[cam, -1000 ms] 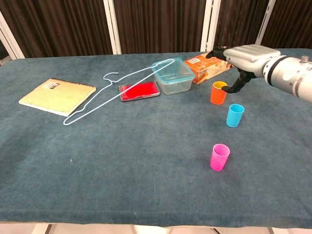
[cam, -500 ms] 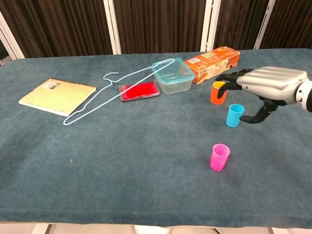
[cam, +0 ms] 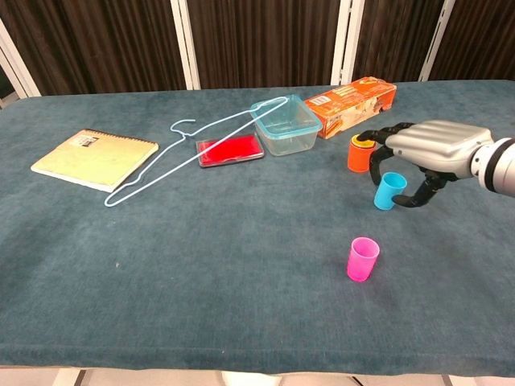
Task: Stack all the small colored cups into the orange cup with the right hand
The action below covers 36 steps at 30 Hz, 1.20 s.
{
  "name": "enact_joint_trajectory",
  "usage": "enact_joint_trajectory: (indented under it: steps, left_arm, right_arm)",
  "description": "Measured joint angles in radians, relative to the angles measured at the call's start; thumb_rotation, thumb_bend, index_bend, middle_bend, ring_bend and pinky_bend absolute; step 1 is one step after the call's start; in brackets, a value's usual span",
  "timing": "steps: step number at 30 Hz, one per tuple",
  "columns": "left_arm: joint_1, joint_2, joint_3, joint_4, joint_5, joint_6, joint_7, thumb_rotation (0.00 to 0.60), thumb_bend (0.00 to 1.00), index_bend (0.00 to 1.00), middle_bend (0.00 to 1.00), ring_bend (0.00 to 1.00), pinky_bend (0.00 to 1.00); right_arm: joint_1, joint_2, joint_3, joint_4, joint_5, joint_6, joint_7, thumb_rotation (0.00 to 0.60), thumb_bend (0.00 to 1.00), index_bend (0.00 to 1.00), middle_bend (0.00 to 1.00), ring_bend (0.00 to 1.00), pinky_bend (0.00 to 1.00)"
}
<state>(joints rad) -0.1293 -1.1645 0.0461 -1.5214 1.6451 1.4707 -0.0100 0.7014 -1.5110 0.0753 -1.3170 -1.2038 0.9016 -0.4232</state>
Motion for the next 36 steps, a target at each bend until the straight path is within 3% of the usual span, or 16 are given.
enact_joint_trajectory:
  steps: [4,9,15,22,29,33,35,36]
  left_arm:
    - [-0.002,0.002,-0.002,0.0,-0.002,-0.003,-0.002,0.6,0.46,0.0,0.0,0.0,0.09]
    - [-0.006,0.003,-0.004,-0.001,-0.005,-0.008,-0.003,0.6,0.46,0.0,0.0,0.0,0.09]
    - [-0.009,0.001,-0.005,-0.001,-0.008,-0.014,0.003,0.6,0.46,0.0,0.0,0.0,0.09]
    - [-0.01,0.0,-0.005,-0.003,-0.01,-0.016,0.009,0.6,0.46,0.0,0.0,0.0,0.09]
    - [-0.01,0.002,-0.006,-0.002,-0.012,-0.014,0.006,0.6,0.46,0.0,0.0,0.0,0.09]
    - [-0.009,0.002,-0.006,-0.001,-0.013,-0.014,0.002,0.6,0.46,0.0,0.0,0.0,0.09]
    - [-0.009,0.002,-0.006,0.0,-0.013,-0.014,0.001,0.6,0.46,0.0,0.0,0.0,0.09]
    - [-0.009,0.003,-0.006,-0.001,-0.011,-0.013,0.001,0.6,0.46,0.0,0.0,0.0,0.09]
  right_arm:
    - [-0.005,-0.011,0.013,0.008,0.011,0.029,-0.026,0.6,0.47,0.65,0.09,0.0,0.0]
    - [-0.007,-0.007,0.042,-0.006,0.022,0.051,-0.021,0.6,0.47,0.66,0.09,0.0,0.0]
    - [0.012,-0.014,0.126,-0.003,0.033,0.097,0.015,0.6,0.47,0.66,0.1,0.0,0.0]
    - [0.077,-0.075,0.202,0.104,0.138,0.074,-0.028,0.6,0.47,0.66,0.1,0.0,0.0]
    - [0.115,-0.144,0.213,0.21,0.192,0.026,-0.046,0.6,0.47,0.65,0.1,0.0,0.0]
    - [0.125,-0.165,0.207,0.236,0.196,0.008,-0.037,0.6,0.47,0.58,0.1,0.0,0.0]
    - [0.126,-0.165,0.202,0.236,0.195,0.001,-0.03,0.6,0.47,0.48,0.1,0.0,0.0]
    - [0.125,-0.163,0.2,0.233,0.198,-0.004,-0.031,0.6,0.47,0.38,0.08,0.0,0.0]
